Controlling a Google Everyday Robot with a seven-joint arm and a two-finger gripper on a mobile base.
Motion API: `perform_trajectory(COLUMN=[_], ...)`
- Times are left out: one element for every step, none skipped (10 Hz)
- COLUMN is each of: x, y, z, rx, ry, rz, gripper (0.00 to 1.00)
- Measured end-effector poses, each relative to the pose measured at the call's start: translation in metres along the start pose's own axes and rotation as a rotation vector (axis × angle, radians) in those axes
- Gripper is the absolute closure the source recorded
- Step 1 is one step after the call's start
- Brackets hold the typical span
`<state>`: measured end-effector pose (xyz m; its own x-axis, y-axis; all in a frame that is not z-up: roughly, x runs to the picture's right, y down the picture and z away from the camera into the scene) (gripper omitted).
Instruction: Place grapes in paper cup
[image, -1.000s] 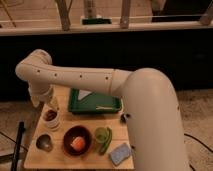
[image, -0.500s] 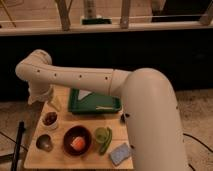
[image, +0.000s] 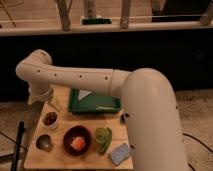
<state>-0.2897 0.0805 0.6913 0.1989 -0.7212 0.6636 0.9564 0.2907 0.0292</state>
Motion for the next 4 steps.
perform_trajectory(x=[0.0018,0.0029,0.0035,0.0049], y=[0.0009,0.0008,0.0005,0.0013], z=[0.0,0.0001,-0.0004,-0.0009], rx=[0.004,0.007,0.01,0.011], ry=[-0.002,-0.007,-0.009,-0.011], rz=[0.001,0.0,0.0,0.001], gripper=[0.2,0.2,0.2,0.2])
